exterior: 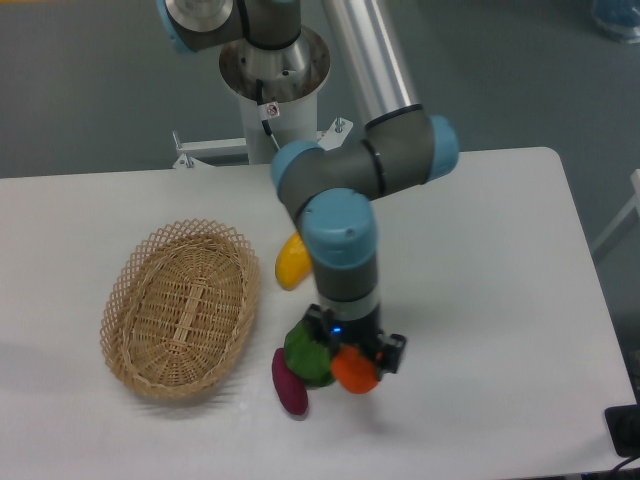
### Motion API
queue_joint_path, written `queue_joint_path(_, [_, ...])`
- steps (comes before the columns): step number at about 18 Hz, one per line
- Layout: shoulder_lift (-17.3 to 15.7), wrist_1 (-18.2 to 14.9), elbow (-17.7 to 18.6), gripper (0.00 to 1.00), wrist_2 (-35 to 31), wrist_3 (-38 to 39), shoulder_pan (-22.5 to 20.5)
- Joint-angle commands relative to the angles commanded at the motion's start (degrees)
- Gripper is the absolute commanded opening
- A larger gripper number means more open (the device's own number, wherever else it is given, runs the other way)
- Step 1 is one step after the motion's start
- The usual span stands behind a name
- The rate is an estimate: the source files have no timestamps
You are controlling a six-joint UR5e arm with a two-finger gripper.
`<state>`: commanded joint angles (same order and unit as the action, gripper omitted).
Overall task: Place the orange in the basket
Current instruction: 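Carry the held orange over the wicker basket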
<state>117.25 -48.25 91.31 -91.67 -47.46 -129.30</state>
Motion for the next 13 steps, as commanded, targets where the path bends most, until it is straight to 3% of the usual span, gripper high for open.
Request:
queue_joint_path(5, [-2.20,0.00,1.67,0.52,0.00,-0.09,4.39])
queue_joint_path(9, [-4.74,0.26,6.50,0.52,-0.17,0.08,10.10])
queue_joint_path(13, [-4.31,1.58,6.51,0.52,-0.26,1.40,14.33])
